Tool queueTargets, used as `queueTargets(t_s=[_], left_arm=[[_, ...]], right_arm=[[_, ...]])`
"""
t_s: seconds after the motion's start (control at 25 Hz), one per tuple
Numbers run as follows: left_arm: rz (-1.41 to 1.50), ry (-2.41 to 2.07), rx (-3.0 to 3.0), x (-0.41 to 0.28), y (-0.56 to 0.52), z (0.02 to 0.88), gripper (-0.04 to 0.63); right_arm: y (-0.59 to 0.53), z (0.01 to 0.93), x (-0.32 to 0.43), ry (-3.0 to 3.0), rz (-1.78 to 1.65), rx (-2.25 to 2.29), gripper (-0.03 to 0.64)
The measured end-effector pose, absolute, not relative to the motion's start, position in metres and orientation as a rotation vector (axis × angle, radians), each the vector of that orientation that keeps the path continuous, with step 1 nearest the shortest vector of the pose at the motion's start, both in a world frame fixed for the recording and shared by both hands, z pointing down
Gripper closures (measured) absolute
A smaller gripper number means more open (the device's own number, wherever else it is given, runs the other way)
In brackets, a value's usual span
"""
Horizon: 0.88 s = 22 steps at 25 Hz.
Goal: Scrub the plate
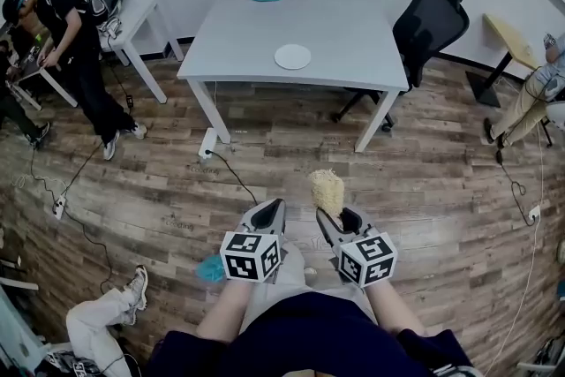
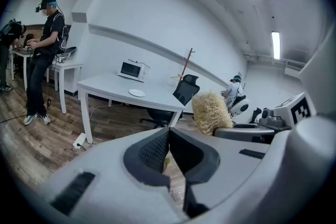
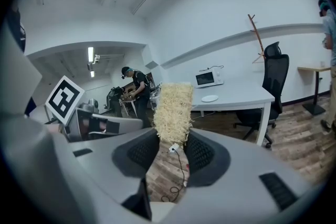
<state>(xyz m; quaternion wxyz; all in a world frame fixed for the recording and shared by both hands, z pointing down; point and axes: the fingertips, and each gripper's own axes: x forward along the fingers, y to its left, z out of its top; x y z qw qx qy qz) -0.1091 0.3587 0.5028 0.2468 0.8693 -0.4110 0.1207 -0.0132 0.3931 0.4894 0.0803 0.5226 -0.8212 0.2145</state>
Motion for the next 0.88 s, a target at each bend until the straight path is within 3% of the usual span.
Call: queueTargets(t_s=[0.32,0.88], left_arm=[[0.336,-1.110,2.343,-0.105,0.337,0.515,0.577],[0.342,-1.086,2.378,-0.102,0.192,0.508,0.577]], right_arm=[[0.372,0.497,-0.011,-2.442,0.656,1.544,0.466],[0.231,0.486,-0.008,-2.435,0.619,1.577,0.466]])
